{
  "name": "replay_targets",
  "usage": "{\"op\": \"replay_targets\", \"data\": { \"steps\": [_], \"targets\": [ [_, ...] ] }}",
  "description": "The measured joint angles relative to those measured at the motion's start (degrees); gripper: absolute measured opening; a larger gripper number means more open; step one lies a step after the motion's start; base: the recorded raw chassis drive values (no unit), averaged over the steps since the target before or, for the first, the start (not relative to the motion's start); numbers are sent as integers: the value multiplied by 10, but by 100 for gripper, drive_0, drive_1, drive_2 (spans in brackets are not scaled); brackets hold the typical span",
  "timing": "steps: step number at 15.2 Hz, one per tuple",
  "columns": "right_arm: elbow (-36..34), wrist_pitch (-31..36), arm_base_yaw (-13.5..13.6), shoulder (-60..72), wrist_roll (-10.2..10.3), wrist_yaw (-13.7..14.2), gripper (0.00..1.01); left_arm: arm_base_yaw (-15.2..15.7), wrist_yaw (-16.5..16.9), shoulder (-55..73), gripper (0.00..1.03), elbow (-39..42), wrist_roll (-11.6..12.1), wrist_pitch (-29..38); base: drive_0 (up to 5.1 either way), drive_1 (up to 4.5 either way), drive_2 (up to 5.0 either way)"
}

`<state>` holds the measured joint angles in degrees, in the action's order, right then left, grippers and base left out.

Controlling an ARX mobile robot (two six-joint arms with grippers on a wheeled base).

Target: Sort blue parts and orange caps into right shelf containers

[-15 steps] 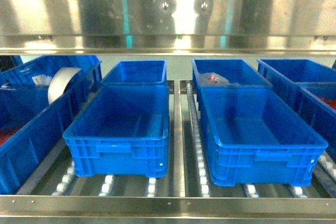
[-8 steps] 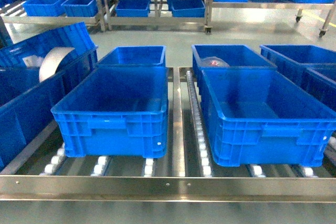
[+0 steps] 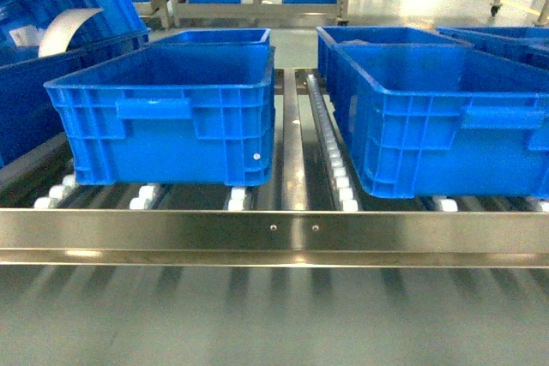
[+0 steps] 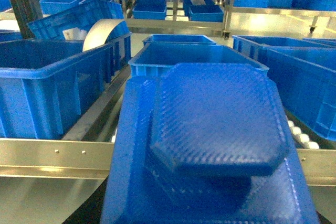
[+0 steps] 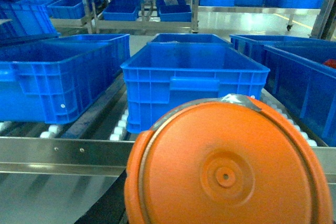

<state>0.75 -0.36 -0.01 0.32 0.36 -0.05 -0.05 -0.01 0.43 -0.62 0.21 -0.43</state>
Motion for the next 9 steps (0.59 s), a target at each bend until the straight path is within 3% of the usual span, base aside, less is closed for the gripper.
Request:
{"op": "replay_targets", "data": {
  "steps": [9],
  "targets": [
    [0, 0, 0, 0, 0, 0, 43, 0, 0, 0, 42, 0, 0, 0, 0, 0, 0]
  ]
}}
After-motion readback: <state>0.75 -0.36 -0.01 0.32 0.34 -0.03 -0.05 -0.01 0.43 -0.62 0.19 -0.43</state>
